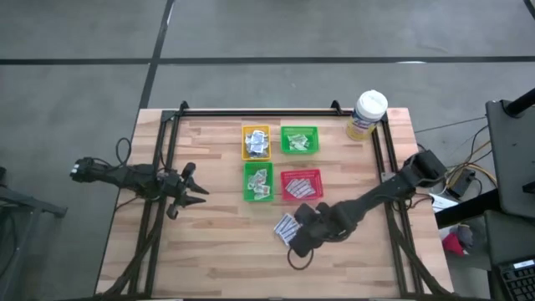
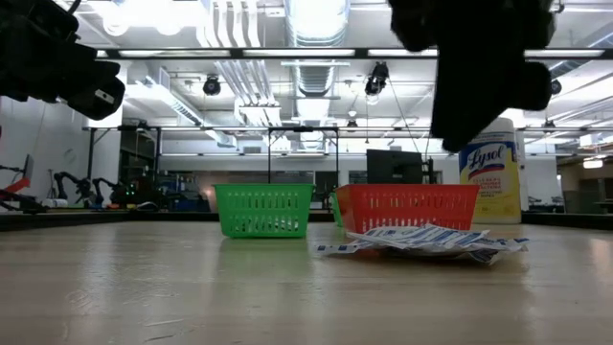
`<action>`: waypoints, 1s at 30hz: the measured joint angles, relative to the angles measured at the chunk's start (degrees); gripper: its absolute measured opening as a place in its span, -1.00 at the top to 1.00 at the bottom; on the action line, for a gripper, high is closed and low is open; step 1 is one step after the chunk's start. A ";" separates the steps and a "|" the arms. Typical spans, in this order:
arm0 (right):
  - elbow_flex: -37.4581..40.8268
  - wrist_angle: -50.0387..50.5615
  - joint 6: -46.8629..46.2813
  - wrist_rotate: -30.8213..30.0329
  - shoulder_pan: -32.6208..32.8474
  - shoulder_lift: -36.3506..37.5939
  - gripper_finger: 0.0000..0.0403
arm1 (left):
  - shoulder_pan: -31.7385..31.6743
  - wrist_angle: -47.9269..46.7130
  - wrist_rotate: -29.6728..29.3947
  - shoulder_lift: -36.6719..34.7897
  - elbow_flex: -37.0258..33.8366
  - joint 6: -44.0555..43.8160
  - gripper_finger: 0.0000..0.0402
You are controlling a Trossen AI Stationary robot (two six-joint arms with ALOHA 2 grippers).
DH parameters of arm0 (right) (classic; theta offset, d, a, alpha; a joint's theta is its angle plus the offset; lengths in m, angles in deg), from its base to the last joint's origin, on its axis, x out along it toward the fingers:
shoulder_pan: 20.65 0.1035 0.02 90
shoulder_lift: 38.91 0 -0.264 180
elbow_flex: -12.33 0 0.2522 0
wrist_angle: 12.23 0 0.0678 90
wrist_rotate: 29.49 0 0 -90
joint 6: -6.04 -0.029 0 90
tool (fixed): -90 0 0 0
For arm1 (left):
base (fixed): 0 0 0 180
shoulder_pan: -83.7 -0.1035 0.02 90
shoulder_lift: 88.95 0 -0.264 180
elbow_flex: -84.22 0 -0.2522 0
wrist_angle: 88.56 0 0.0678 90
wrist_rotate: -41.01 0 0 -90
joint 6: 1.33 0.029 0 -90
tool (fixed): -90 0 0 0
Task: Pick & Place First Aid Supplies
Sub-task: Put the blue bandage pack into the red bin
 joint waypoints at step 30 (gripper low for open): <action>1.21 -0.17 -3.28 8.88 -8.80 -5.44 0.32 | 0.02 0.26 0.89 0.02 -0.02 -0.63 0.43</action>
